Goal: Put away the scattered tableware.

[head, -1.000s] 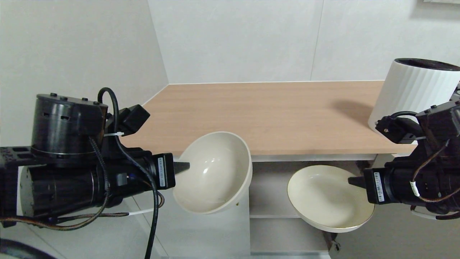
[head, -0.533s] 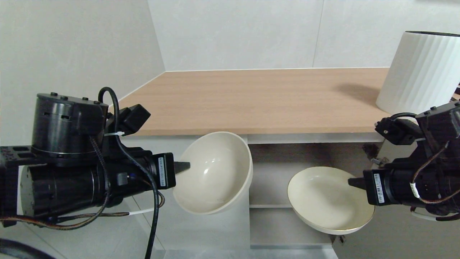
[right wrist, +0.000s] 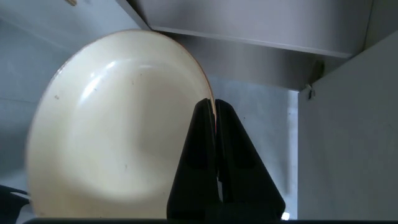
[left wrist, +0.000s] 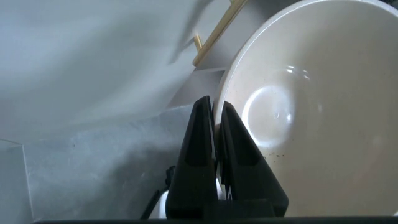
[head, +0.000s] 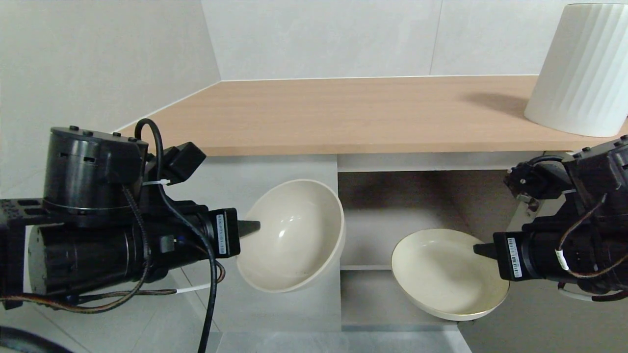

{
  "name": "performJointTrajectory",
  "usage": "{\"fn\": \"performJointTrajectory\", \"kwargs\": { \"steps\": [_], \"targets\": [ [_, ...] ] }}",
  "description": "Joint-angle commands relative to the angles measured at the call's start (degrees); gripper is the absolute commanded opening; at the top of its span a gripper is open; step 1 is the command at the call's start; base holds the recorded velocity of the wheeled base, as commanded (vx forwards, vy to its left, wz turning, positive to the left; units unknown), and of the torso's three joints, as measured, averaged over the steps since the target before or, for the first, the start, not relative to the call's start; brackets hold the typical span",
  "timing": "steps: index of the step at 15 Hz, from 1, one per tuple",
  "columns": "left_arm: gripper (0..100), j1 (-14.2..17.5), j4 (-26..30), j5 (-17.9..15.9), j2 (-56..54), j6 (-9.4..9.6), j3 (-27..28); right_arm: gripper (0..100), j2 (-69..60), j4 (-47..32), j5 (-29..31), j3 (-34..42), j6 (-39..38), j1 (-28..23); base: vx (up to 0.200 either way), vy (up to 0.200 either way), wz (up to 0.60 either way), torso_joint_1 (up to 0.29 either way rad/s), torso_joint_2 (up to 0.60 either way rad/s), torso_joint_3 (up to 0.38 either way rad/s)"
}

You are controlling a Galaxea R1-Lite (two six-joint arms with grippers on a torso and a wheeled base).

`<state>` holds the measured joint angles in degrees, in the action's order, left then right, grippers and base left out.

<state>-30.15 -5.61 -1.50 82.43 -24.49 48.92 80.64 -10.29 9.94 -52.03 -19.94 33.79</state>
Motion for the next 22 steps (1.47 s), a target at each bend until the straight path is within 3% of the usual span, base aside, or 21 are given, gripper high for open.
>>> {"fn": "performJointTrajectory", "kwargs": {
  "steps": [1, 5, 9, 13, 20, 22],
  "targets": [
    [0, 0.0, 0.0, 0.0, 0.1, -0.03, 0.0, 0, 0.2, 0.0, 0.0, 0.0, 0.0, 0.0, 0.000, 0.000, 0.00, 0.000, 0.00, 0.000],
    [0, -0.2, 0.2, -0.2, 0.9, 0.06, -0.1, 0, 1.9, 0.4, 0.0, 0.2, 0.0, 0.0, 0.000, 0.000, 0.00, -0.001, 0.01, 0.014],
    [0, -3.0, 5.1, -0.2, 3.2, 0.06, 0.5, 0, 8.0, 4.9, -0.2, 3.4, 3.9, 0.0, 0.000, 0.000, 0.00, 0.000, 0.00, 0.000],
    [0, -3.3, 10.1, 0.0, 5.6, 1.11, 1.4, 0, 21.9, 28.4, -0.2, 9.5, 3.9, -3.5, 0.000, 0.000, 0.00, 0.000, 0.00, 0.000],
    [0, -3.5, 10.9, 0.1, 6.2, 1.02, 1.7, 0, 43.8, 52.7, 0.6, 7.6, -1.4, -11.1, 0.000, 0.000, 0.00, 0.000, 0.00, 0.000],
    [0, -3.6, 10.9, 0.1, 6.2, 1.02, 1.7, 0, 47.2, 54.8, 1.5, 5.9, -1.7, -12.0, 0.000, 0.000, 0.00, 0.000, 0.00, 0.000]
  ]
}}
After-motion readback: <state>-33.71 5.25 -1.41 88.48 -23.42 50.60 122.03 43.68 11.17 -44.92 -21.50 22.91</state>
